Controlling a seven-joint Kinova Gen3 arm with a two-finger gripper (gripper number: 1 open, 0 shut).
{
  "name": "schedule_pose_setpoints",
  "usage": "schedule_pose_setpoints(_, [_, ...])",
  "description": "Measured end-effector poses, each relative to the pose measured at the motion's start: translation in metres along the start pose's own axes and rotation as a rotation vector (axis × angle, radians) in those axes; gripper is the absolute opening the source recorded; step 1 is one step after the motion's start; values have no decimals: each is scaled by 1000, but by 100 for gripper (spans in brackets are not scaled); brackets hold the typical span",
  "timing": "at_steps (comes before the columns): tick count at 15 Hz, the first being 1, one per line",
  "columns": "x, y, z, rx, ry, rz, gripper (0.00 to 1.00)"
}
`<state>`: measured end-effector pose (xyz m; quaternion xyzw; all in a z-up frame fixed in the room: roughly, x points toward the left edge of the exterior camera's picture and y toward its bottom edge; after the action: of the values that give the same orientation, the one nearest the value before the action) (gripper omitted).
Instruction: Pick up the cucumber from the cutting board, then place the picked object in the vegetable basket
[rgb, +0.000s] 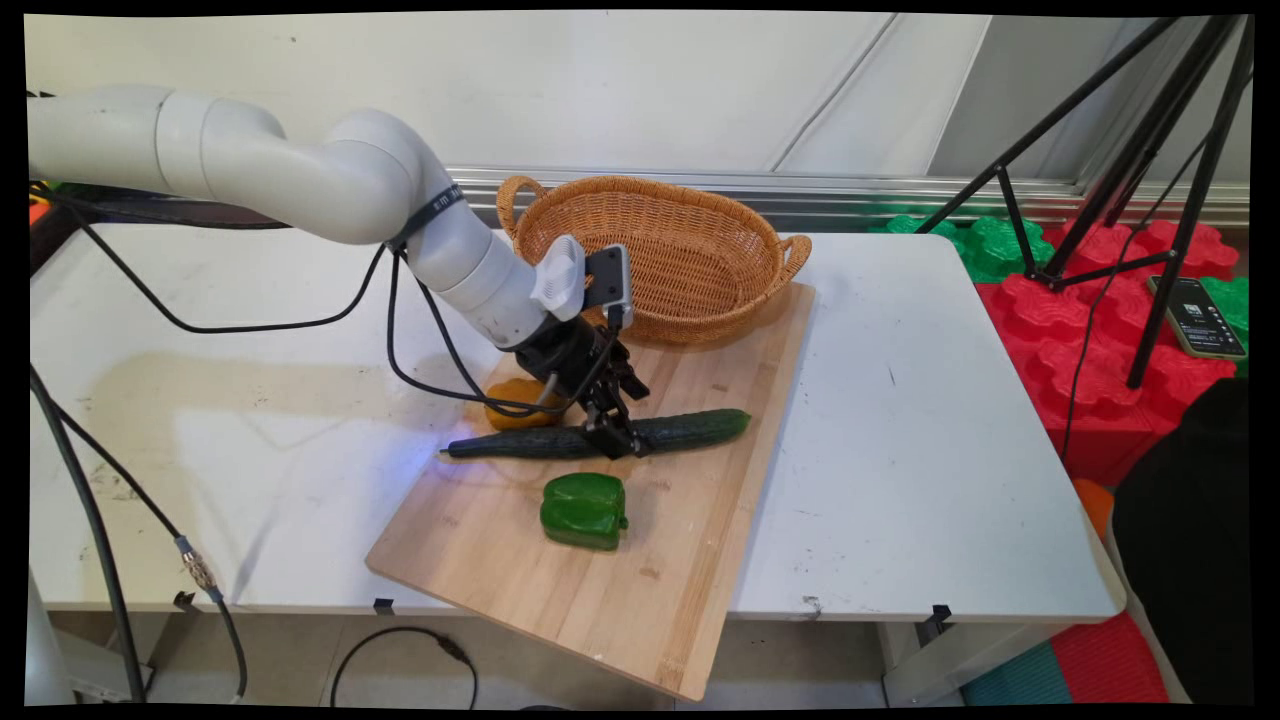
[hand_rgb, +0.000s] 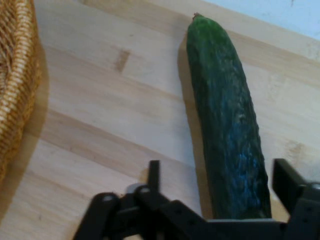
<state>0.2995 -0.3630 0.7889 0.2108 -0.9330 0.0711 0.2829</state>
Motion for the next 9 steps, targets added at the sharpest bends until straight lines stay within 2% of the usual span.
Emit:
schedule_pose_setpoints(1, [1,0,1,0,-1,4,0])
schedule_pose_setpoints(9, [5,2,1,5,18,19,0])
